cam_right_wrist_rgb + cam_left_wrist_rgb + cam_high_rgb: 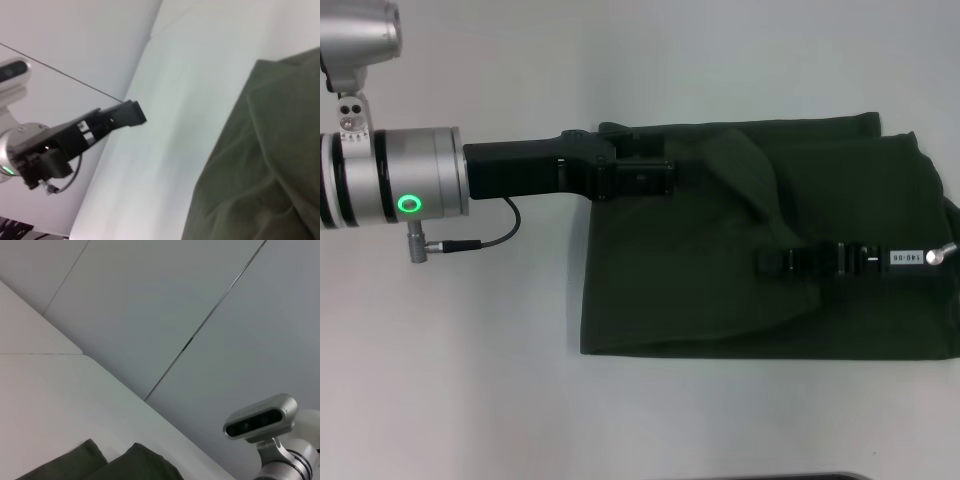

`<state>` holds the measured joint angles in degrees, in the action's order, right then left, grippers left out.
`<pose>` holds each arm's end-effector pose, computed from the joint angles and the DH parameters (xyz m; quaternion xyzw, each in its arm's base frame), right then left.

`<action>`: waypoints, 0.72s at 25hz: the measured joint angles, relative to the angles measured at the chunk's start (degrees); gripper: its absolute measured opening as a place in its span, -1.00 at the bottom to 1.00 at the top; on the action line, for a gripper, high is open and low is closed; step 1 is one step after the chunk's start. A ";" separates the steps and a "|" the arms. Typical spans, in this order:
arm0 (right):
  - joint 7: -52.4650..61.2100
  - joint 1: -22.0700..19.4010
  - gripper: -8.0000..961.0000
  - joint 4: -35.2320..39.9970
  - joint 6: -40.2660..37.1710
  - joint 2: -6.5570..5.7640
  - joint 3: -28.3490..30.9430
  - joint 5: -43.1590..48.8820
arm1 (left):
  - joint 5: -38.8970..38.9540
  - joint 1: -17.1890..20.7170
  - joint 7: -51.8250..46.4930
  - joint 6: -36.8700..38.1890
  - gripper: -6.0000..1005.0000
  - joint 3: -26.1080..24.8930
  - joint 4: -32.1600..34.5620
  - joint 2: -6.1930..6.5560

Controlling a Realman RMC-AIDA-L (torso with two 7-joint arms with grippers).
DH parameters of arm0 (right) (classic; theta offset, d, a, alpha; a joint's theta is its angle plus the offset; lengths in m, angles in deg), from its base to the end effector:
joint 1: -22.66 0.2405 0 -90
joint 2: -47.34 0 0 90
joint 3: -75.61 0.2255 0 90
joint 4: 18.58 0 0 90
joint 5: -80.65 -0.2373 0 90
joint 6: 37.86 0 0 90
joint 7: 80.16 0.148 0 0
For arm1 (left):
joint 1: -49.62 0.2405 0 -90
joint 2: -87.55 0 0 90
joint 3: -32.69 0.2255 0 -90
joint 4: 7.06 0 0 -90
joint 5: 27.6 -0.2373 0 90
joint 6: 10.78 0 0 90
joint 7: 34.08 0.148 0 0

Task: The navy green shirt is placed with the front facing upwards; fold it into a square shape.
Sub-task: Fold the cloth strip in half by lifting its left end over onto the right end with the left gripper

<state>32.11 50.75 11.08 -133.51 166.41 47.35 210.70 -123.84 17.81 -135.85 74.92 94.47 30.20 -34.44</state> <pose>0.2939 0.2844 -0.0111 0.7977 -0.5572 -0.2301 0.0167 -0.1826 0.3376 -0.0433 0.8926 0.3393 0.2966 0.0150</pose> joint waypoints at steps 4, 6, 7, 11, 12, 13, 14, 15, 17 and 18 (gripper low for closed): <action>-0.82 1.22 -0.95 0.53 -0.94 -0.04 -0.18 -0.43 | 0.00 -0.01 0.00 0.00 0.82 0.00 0.00 0.00; -1.15 1.84 -0.95 1.22 -1.69 0.13 -0.11 -0.45 | 0.00 -0.01 -0.01 0.03 0.82 0.00 0.00 0.02; -1.30 2.19 -0.95 1.62 -2.20 0.23 -0.04 -0.47 | 0.00 -0.01 -0.02 0.05 0.82 0.00 0.00 0.04; -1.81 2.86 -0.95 2.86 -4.01 0.28 -0.17 -2.03 | 0.00 -0.02 -0.12 0.08 0.82 0.00 0.00 0.08; -1.81 2.86 -0.95 3.36 -4.39 0.25 -0.26 -2.56 | 0.00 -0.06 -0.18 0.09 0.82 0.00 0.00 0.09; -1.81 2.85 -0.95 3.94 -4.82 0.24 -0.30 -2.96 | 0.00 -0.10 -0.22 0.09 0.82 0.00 0.00 0.09; -1.81 2.80 -0.95 4.65 -5.27 0.24 -0.23 -3.22 | 0.00 -0.14 -0.24 0.09 0.82 0.00 0.00 0.09; -1.81 2.74 -0.95 5.16 -5.64 0.24 -0.13 -3.33 | 0.00 -0.17 -0.26 0.09 0.82 0.00 0.00 0.09; -1.80 2.59 -0.95 6.13 -6.41 0.24 0.02 -3.62 | 0.00 -0.19 -0.30 0.09 0.82 0.00 0.00 0.09; -1.79 2.51 -0.95 6.57 -6.63 0.25 0.03 -3.80 | 0.00 -0.19 -0.31 0.08 0.82 0.00 0.00 0.09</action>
<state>30.32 53.26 17.65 -140.14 166.66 47.38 206.90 -123.84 17.62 -136.16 75.00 94.47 30.20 -34.35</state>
